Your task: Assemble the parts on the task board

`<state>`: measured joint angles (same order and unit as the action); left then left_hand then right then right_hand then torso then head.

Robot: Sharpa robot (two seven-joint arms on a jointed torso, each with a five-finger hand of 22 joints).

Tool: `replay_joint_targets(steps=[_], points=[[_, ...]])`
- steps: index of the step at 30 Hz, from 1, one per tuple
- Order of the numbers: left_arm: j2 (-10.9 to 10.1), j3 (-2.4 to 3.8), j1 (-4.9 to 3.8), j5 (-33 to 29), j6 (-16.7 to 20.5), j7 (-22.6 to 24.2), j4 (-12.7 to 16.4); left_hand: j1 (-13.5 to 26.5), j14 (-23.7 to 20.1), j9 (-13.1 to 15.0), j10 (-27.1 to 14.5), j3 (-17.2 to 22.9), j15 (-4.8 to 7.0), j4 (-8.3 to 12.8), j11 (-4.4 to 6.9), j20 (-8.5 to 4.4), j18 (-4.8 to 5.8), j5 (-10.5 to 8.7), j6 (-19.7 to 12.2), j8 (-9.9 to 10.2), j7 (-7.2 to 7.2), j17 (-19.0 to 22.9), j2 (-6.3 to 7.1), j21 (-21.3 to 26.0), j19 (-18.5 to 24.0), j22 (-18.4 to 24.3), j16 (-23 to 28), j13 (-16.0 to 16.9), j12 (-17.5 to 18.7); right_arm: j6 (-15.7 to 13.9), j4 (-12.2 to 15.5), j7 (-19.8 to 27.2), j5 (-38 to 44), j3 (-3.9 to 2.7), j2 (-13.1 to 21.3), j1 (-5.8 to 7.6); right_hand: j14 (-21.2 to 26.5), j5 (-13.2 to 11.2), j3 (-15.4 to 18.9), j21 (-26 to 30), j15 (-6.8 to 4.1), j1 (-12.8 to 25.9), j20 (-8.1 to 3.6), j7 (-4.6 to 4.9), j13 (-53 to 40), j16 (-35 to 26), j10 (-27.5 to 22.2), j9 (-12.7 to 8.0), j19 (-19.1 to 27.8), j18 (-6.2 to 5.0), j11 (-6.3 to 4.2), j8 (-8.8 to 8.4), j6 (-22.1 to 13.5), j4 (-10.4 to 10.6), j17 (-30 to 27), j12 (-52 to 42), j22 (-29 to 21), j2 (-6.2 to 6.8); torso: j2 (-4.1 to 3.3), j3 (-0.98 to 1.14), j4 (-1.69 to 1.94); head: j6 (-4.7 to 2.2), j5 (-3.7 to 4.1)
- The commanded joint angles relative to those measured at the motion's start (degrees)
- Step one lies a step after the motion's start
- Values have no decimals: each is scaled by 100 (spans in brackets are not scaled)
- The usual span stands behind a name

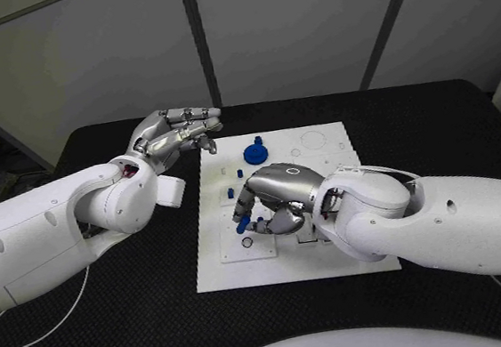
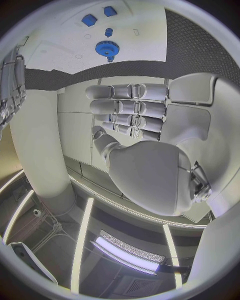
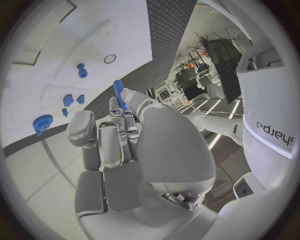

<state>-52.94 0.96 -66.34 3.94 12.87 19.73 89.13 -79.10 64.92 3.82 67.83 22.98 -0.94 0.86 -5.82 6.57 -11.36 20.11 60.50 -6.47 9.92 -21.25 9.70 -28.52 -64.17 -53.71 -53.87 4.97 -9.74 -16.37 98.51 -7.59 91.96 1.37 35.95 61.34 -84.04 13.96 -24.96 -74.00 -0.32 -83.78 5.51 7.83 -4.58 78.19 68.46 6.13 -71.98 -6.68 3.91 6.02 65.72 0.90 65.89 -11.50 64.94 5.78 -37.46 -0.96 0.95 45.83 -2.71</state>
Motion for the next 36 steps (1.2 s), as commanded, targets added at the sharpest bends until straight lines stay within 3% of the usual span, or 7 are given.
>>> replay_joint_targets(steps=[1, 11, 15, 36], points=[[9, 5, -9, -46, -81, 31, 3, 1, 41, -2, -25, -31, -9, 9, 3, -11, 92, -24, -3, 25, 27, 6, -39, 27, -30, 6, 21, -4, -27, 197, -100, 139, -4, 18, -62, -16, -180, 42, -23, -5, -31, -19, 2, 18, -4, 18, 26, 10, 11, 84, 1, 17, 13, -8, -6, 1, -5, -16, -3, 5, -2, 16, -20], [13, 5, -9, -47, -83, 30, 5, 1, 41, -2, -25, -31, -9, 9, 3, -11, 92, -24, -3, 25, 27, 6, -39, 27, -30, 6, 21, -4, -27, 353, -324, 153, 76, 44, -199, -46, -179, 45, -24, -5, -30, -20, 3, 19, -4, 17, 25, 10, 12, 84, 2, 15, 11, -12, -8, 4, -5, -14, -8, -1, 9, 43, -58], [13, 5, -9, -47, -83, 30, 4, 1, 41, -2, -25, -31, -9, 9, 3, -11, 92, -24, -3, 25, 27, 6, -39, 27, -30, 6, 21, -4, -27, 434, -373, 143, 89, 47, -227, -48, -179, 46, -25, -5, -30, -21, 3, 20, -4, 16, 25, 10, 13, 84, 2, 14, 11, -13, -11, 5, -6, -15, -5, 3, -5, 60, -68], [20, 6, -10, -47, -83, 32, 7, 1, 41, -2, -25, -31, -9, 9, 3, -11, 92, -24, -3, 25, 27, 6, -39, 27, -30, 6, 21, -4, -27, 747, -449, 14, 279, 85, -284, -52, -177, 47, -25, 4, -30, -21, 3, 20, -4, 12, 25, 11, 24, 80, 3, 14, 11, -14, -20, 6, -20, -15, 1, 0, -1, 96, -74]])
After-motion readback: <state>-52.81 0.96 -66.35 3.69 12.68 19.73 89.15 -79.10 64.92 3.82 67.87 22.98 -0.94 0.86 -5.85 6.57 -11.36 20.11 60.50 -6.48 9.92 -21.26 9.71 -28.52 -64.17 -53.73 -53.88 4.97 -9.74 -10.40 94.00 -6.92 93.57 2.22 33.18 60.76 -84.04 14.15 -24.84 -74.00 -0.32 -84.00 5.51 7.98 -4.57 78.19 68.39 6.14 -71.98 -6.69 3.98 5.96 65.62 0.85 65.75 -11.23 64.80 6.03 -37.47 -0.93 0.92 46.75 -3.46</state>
